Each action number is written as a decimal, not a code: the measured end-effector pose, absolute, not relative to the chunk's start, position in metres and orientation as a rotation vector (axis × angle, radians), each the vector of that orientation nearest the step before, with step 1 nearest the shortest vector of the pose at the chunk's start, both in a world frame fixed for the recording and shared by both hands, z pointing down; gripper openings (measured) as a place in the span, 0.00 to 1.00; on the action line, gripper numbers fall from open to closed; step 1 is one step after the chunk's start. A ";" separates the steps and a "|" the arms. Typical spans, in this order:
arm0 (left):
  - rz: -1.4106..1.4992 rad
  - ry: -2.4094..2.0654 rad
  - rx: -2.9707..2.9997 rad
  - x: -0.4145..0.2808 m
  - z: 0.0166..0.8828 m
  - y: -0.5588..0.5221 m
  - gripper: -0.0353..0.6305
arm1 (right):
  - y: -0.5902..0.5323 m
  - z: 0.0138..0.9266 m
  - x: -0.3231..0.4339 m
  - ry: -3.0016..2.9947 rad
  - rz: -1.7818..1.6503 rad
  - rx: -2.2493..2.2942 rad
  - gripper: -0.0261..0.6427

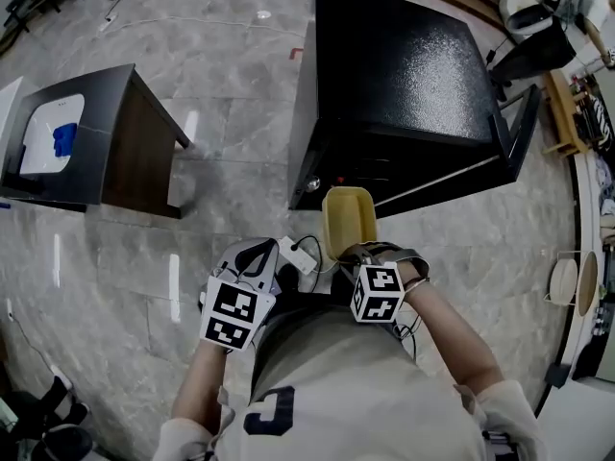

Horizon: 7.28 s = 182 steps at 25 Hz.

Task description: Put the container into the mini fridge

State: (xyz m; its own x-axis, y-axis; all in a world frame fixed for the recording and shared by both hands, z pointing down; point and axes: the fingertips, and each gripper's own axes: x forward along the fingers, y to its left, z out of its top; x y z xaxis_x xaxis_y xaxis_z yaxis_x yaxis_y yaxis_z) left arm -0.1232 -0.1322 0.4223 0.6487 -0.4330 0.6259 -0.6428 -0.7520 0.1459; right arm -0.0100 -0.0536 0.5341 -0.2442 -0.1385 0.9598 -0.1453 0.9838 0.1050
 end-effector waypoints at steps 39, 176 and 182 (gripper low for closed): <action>0.866 -1.058 2.211 -0.101 0.453 -0.139 0.14 | -0.186 0.701 0.034 -1.731 -0.117 0.122 0.09; 0.746 -0.805 2.762 0.124 0.317 0.009 0.14 | 0.028 0.335 0.179 -2.807 0.818 1.279 0.10; 0.800 -0.896 2.714 0.122 0.320 0.033 0.14 | 0.050 0.332 0.165 -2.924 0.877 1.077 0.09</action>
